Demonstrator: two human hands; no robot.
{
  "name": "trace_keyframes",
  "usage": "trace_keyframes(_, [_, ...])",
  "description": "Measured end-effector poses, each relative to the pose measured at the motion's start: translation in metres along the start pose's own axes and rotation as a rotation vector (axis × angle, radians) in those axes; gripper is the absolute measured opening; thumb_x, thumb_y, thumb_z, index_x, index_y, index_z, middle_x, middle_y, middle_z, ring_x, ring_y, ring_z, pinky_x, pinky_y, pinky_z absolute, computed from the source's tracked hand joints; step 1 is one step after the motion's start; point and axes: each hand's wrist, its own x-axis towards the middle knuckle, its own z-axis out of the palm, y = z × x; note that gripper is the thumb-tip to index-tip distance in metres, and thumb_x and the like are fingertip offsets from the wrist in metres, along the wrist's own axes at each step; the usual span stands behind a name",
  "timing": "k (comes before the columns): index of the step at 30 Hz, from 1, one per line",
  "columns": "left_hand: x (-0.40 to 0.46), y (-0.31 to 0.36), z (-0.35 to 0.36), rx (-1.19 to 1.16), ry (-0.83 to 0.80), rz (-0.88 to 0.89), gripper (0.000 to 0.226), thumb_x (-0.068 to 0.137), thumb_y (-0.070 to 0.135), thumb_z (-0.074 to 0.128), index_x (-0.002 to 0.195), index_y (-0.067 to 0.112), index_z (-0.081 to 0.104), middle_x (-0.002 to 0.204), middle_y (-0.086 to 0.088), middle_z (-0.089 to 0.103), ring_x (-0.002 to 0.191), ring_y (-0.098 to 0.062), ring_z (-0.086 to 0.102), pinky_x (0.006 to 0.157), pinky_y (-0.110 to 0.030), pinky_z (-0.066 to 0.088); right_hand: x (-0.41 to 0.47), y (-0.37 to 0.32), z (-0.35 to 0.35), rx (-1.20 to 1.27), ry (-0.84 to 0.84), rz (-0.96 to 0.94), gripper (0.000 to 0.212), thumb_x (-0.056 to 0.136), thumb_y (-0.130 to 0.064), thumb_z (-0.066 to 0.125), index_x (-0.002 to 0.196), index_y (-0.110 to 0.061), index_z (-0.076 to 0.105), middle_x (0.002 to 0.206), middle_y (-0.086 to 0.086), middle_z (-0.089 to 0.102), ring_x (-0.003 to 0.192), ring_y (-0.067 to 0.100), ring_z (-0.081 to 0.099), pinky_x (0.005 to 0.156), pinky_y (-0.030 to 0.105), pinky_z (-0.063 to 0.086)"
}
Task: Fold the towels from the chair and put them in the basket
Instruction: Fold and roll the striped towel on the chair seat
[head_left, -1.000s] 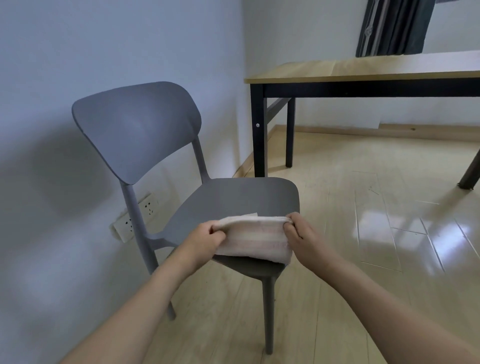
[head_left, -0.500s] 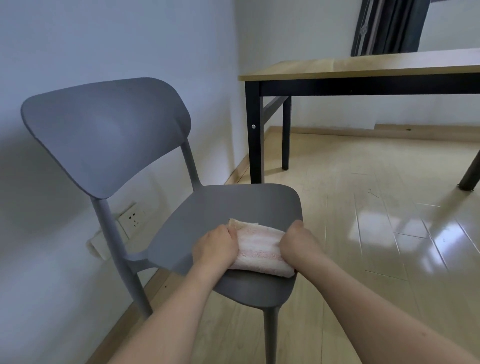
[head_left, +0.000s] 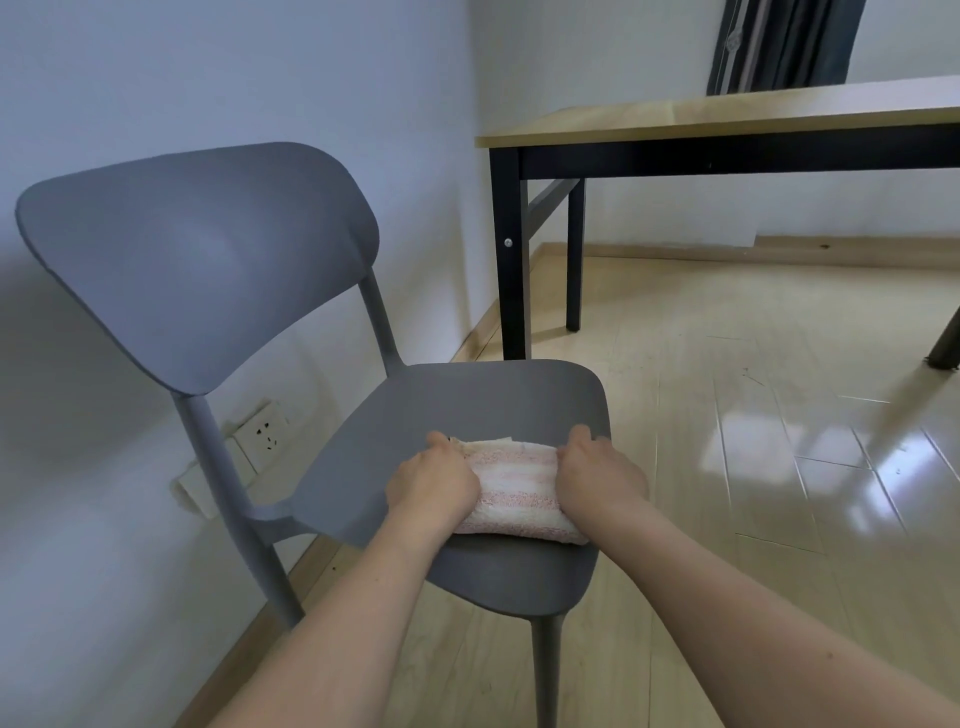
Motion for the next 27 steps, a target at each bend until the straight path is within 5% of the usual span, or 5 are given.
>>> trace_keyframes(5, [0.007,0.002,0.007,0.053,-0.006,-0.007,0.035,0.087,0.006,0.034,0.12,0.0,0.041,0.125,-0.017,0.046,0.116,-0.036,0.045,0.094,-0.039,0.039,-0.004,0.004,0.001,-0.09,0.036,-0.08,0.028,0.099,-0.012,0.028,0.119,-0.008,0.048,0.116,0.012,0.044,0.107,0.031,0.048,0.073,0.035,0.04])
trace_keyframes(9, [0.003,0.002,-0.001,-0.039,0.014,-0.054,0.033,0.09,0.008,0.038,0.122,0.002,0.036,0.128,-0.017,0.039,0.118,-0.037,0.041,0.095,-0.04,0.038,0.0,0.007,-0.003,0.255,0.051,0.022,0.03,0.102,-0.024,0.028,0.115,-0.002,0.044,0.116,0.016,0.052,0.099,0.034,0.053,0.074,0.035,0.04])
trace_keyframes(14, [-0.018,0.006,-0.001,-0.037,0.369,0.413,0.046,0.083,-0.001,0.042,0.127,0.013,0.044,0.134,-0.003,0.041,0.121,-0.022,0.039,0.104,-0.03,0.032,-0.013,0.002,-0.004,0.28,0.124,-0.033,0.04,0.101,-0.026,0.027,0.138,-0.012,0.035,0.141,0.01,0.035,0.121,0.034,0.042,0.096,0.043,0.037])
trace_keyframes(17, [-0.026,0.005,0.01,-0.063,0.24,0.581,0.041,0.093,0.008,0.037,0.133,0.014,0.046,0.142,0.0,0.044,0.13,-0.016,0.036,0.111,-0.026,0.021,-0.023,0.002,0.012,0.169,0.022,-0.057,0.043,0.101,-0.03,0.022,0.14,-0.016,0.034,0.151,0.003,0.026,0.134,0.031,0.031,0.105,0.045,0.03])
trace_keyframes(27, [-0.012,-0.002,0.014,0.094,-0.166,0.327,0.059,0.102,0.043,0.012,0.153,0.016,0.001,0.162,0.0,-0.002,0.148,-0.013,-0.005,0.12,-0.034,-0.004,-0.022,0.013,0.026,0.214,-0.075,-0.019,0.054,0.101,-0.036,0.011,0.153,-0.023,0.001,0.16,-0.01,0.0,0.147,0.016,-0.004,0.119,0.049,0.0])
